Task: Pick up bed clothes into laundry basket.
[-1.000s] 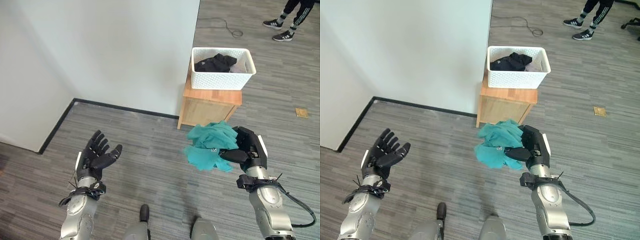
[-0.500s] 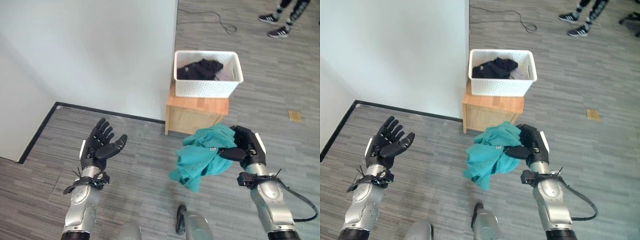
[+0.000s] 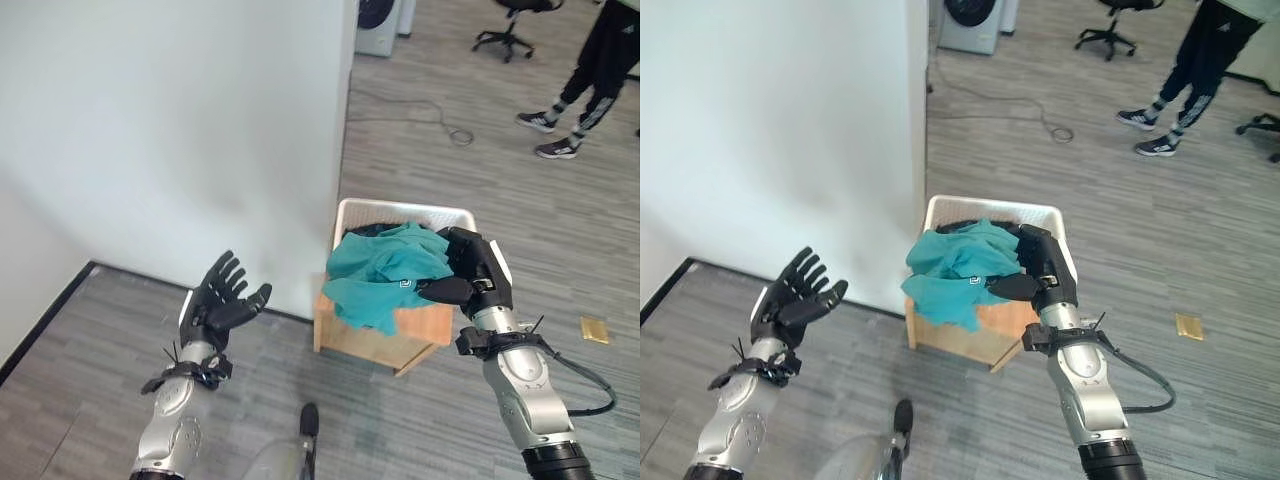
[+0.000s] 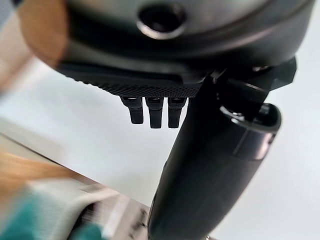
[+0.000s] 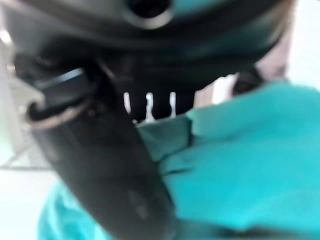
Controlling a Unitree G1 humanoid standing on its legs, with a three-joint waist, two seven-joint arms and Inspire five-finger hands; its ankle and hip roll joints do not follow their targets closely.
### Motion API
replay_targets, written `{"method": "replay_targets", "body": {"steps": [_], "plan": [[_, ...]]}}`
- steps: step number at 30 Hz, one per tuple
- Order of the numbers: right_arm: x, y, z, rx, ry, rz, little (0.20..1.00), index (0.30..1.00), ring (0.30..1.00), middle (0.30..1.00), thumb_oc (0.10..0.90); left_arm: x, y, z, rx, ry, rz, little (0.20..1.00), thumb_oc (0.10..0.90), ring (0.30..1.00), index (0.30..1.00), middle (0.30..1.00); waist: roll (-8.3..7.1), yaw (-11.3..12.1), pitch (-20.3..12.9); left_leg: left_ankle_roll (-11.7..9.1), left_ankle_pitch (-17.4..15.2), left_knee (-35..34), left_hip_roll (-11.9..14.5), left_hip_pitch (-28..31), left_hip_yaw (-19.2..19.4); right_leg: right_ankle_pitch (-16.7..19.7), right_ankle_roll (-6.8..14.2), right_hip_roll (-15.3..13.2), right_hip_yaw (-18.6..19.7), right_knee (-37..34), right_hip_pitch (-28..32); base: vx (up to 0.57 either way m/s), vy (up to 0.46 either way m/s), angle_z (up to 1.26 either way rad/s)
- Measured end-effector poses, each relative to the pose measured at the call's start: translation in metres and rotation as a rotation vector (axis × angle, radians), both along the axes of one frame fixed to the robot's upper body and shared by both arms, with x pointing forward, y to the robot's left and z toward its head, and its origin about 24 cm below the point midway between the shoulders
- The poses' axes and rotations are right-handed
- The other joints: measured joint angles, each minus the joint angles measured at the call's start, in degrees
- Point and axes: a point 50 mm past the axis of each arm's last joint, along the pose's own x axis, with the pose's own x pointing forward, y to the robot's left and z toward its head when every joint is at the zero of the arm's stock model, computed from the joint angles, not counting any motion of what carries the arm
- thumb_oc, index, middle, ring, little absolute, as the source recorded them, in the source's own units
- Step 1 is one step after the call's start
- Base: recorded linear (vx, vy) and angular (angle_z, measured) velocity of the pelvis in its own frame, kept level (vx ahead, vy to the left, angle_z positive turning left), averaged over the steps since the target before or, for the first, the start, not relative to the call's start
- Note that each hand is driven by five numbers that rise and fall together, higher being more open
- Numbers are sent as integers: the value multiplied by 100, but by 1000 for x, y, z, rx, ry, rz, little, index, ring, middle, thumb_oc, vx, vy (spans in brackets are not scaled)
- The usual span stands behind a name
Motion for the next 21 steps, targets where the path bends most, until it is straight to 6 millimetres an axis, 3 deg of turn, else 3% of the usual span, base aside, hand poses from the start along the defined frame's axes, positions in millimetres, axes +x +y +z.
{"method": "replay_targets", "body": {"steps": [2,4,5,6,7,8,9,11,12,13,15,17,20,21], "plan": [[-2,-5,3,-17,-7,-14,300,300,300,300,400,11,-1,22,36,-85,-19,900,800,900,900,900,8,-122,17,-9,-59,-241,51,272,-168,-15,24,-162,127,-38,-690,159,-84,61],[-3,-11,5,-25,-12,-32,300,300,300,300,400,16,-1,33,63,-127,-21,900,800,900,900,900,81,-254,41,-67,-233,-234,116,454,-399,125,-34,-474,299,-741,-1151,278,-158,57],[-3,-17,8,-55,-13,-40,300,300,300,300,400,16,-1,33,60,-130,-20,900,800,900,900,900,203,-339,45,-204,-400,-238,262,583,-633,620,-33,-598,558,-2138,-1257,257,-168,71],[-3,-22,13,-87,-16,-42,300,300,300,300,400,16,-1,33,60,-132,-19,900,800,900,900,900,250,-328,52,-263,-465,-239,386,611,-716,1116,0,-594,738,-2913,-1299,125,-100,82],[-3,-25,13,-89,-16,-56,300,300,300,300,400,16,1,30,66,-119,-14,900,800,900,900,900,185,-268,60,-431,-469,-247,476,697,-786,1705,193,-600,791,-3717,-1119,139,-132,70],[-4,-27,14,-94,-11,-63,300,300,300,300,400,14,2,24,60,-97,-5,900,800,900,900,900,85,-271,61,-573,-572,-268,496,858,-888,2126,188,-626,775,-3770,-919,81,-72,68],[-3,-32,17,-118,-12,-71,300,300,300,300,400,8,1,13,35,-58,3,900,800,900,900,900,33,-224,17,-668,-689,-273,550,1060,-910,2810,88,-601,778,-4023,-604,77,-64,49],[3,-48,43,-249,-54,-78,300,300,300,300,400,-3,-11,-7,-20,5,-12,900,800,900,900,900,324,-115,-148,-736,-795,-272,810,1102,-646,2894,-82,-322,599,-4428,-342,51,-44,30],[8,-59,71,-349,-113,-95,300,300,300,300,400,-6,-17,-12,-41,23,-31,900,800,900,900,900,413,-110,-174,-866,-704,-269,868,1076,-489,2846,-170,-257,487,-4424,-329,24,-45,34],[17,-67,98,-411,-174,-121,300,300,300,300,400,-8,-22,-16,-41,43,-52,900,800,900,900,900,398,-138,-165,-979,-628,-199,899,1064,-308,2843,-174,-202,457,-4424,-269,32,-39,27],[31,-81,136,-505,-235,-172,300,300,300,300,400,-9,-28,-20,-72,58,-72,900,800,900,900,900,340,-108,-141,-987,-634,-72,924,1098,-206,2827,-195,-166,451,-4424,-165,28,-49,10],[41,-111,185,-657,-236,-289,300,300,300,300,400,-11,-31,-22,-78,63,-107,900,800,900,900,900,313,-54,-130,-1031,-677,-217,965,1214,-205,2705,-236,-119,432,-4425,-74,4,-48,23],[45,-122,210,-687,-247,-357,300,300,300,300,400,-12,-25,-23,-92,73,-102,900,800,900,900,900,257,-51,-130,-1036,-850,-266,1040,1199,-190,2662,-208,-48,439,-4427,-106,-1,-19,10],[47,-119,208,-690,-244,-343,300,300,300,300,400,-12,-23,-23,-81,78,-102,900,800,900,900,900,201,-48,-143,-1035,-854,-267,1036,1191,-187,2663,-200,-53,447,-4428,-114,-25,-22,-4]]}}
